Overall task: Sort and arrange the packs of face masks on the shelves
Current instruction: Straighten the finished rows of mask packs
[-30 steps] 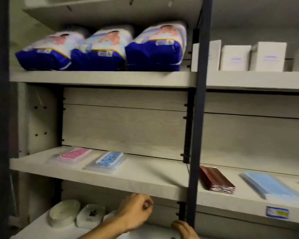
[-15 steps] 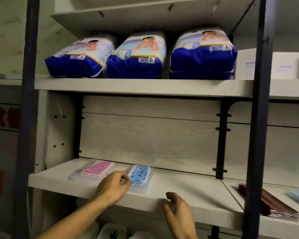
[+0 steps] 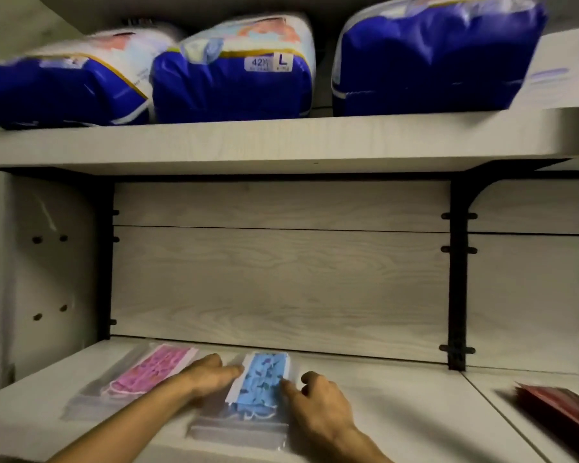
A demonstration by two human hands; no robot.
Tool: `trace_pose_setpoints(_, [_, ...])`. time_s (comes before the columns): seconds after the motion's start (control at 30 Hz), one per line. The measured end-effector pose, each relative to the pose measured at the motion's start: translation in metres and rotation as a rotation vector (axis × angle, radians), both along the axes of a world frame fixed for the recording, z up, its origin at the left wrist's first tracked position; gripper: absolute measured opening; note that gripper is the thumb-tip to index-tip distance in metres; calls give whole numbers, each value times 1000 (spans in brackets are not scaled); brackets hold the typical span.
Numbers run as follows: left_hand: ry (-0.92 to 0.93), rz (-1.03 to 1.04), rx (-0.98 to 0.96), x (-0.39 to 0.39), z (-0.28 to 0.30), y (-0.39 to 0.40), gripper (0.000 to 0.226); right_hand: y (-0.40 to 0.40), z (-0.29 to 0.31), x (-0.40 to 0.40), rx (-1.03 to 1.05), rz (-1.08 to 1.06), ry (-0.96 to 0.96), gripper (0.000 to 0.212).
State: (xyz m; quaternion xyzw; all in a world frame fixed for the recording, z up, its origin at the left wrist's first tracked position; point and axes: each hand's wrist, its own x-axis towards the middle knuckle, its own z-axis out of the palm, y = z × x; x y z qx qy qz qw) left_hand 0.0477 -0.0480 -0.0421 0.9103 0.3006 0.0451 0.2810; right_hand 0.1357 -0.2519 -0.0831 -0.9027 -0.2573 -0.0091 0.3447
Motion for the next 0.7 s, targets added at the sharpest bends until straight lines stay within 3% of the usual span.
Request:
trace_pose_setpoints(0.17, [-47, 2, -28, 33, -6, 12, 30, 26, -1, 24, -19, -21, 39, 48])
trace_pose_setpoints(0.3, [-125, -8, -88, 50, -13, 4, 29, 14, 1, 39, -7, -23, 61, 39])
trace_pose_setpoints(0.47, [-216, -70, -259, 84, -25, -28, 31, -28, -1, 62, 30, -98, 108, 42])
trace_pose_setpoints(0.7, [-270, -214, -436, 121, -27, -111, 15, -108, 9, 73, 32, -266, 137, 41])
